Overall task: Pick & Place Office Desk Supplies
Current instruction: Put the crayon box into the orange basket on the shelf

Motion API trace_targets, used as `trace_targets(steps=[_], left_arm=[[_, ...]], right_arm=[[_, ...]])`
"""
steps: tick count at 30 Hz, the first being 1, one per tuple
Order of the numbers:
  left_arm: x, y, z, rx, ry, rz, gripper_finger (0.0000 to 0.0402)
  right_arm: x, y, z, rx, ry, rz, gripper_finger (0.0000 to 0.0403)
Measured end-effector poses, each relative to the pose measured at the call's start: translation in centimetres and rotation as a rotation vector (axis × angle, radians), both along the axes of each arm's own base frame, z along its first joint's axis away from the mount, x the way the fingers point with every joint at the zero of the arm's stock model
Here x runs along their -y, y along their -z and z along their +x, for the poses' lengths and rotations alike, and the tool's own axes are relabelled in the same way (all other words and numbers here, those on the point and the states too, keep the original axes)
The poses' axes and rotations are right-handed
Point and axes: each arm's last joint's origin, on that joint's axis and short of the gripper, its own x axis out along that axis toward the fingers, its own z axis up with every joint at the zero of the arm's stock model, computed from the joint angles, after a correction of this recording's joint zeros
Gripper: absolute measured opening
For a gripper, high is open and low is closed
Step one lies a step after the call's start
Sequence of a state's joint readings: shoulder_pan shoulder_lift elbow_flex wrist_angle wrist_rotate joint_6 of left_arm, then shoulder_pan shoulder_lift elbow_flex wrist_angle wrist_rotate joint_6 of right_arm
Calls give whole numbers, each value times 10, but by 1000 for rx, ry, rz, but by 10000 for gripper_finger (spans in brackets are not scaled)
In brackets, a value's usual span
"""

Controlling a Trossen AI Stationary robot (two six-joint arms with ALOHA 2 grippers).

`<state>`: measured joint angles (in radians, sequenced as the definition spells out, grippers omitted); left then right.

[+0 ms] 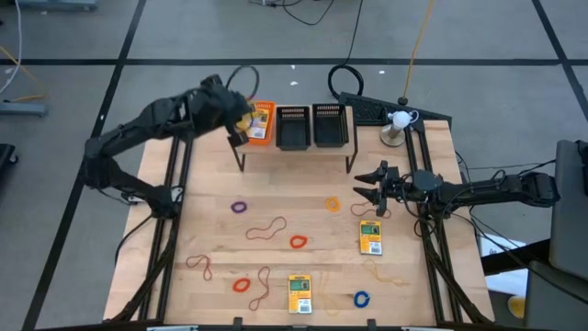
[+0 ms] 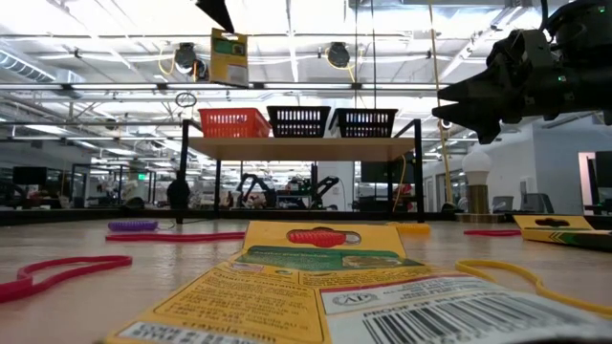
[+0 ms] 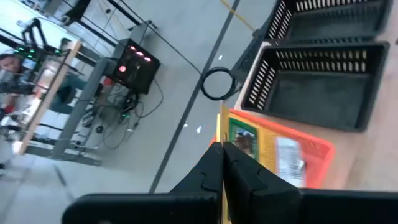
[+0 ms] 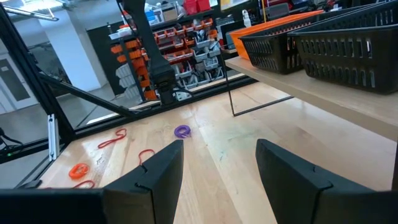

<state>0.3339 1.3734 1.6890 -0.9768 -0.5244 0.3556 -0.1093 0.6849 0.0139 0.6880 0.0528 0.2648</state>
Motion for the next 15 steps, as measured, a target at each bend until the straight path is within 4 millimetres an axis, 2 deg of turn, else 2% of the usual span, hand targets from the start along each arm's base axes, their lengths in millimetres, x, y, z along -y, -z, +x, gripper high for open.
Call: trace_targets(steps=[7, 15], left_arm=[[-33, 5, 5, -14, 8, 9, 0], [-68, 28, 21, -97, 14, -27, 0]], right_arm=[[0, 0, 0, -2, 1, -11, 192], [0, 0, 0, -2, 2, -11, 192]])
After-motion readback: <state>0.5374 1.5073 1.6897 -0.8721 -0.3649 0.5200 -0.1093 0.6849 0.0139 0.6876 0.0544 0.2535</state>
